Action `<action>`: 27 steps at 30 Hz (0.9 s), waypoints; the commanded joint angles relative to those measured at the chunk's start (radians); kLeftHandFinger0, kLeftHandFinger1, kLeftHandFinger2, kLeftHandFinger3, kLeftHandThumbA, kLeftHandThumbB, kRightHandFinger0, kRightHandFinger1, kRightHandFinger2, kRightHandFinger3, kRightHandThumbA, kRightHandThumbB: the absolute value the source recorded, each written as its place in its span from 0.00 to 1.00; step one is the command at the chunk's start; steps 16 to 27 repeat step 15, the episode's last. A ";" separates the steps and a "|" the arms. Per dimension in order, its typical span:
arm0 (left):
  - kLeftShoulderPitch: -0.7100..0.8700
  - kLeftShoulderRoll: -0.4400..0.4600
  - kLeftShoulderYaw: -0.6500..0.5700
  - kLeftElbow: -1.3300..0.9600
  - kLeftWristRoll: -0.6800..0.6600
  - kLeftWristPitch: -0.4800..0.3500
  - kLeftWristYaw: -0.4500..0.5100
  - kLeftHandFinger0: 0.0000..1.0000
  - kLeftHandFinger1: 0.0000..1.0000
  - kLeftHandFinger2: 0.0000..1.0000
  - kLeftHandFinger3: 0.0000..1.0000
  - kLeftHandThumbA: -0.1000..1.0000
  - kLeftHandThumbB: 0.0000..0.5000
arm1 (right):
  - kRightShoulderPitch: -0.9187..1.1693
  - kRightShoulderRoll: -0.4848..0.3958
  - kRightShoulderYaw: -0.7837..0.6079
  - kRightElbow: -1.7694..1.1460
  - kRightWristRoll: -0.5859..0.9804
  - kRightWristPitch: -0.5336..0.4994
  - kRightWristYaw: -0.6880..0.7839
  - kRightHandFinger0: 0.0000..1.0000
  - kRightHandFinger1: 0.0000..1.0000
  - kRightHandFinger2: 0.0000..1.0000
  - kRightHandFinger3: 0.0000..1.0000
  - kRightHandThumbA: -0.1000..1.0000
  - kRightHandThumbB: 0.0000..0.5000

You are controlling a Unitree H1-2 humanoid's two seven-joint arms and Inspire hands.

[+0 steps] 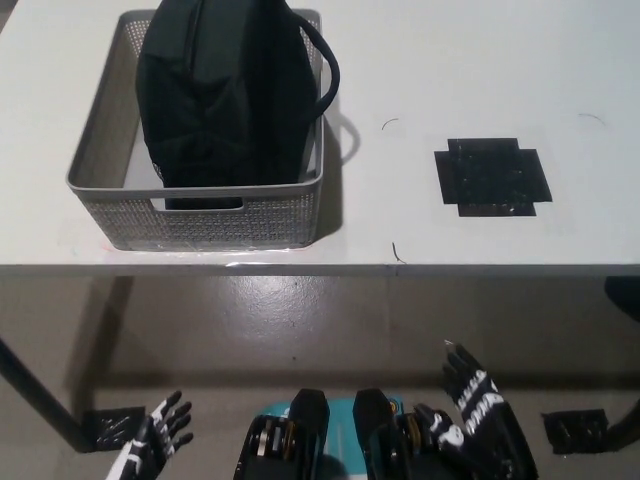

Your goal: Use both hands to pick up a lunch bag on the right hand side and place it into a container on the left hand side

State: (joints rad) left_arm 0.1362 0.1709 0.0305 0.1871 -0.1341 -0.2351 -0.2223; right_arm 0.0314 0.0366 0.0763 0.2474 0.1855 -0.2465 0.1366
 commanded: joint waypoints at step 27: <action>-0.032 -0.018 0.030 -0.021 -0.014 -0.058 0.006 1.00 1.00 1.00 1.00 1.00 0.49 | -0.026 0.007 -0.006 -0.020 -0.015 -0.093 0.015 1.00 1.00 1.00 1.00 1.00 0.48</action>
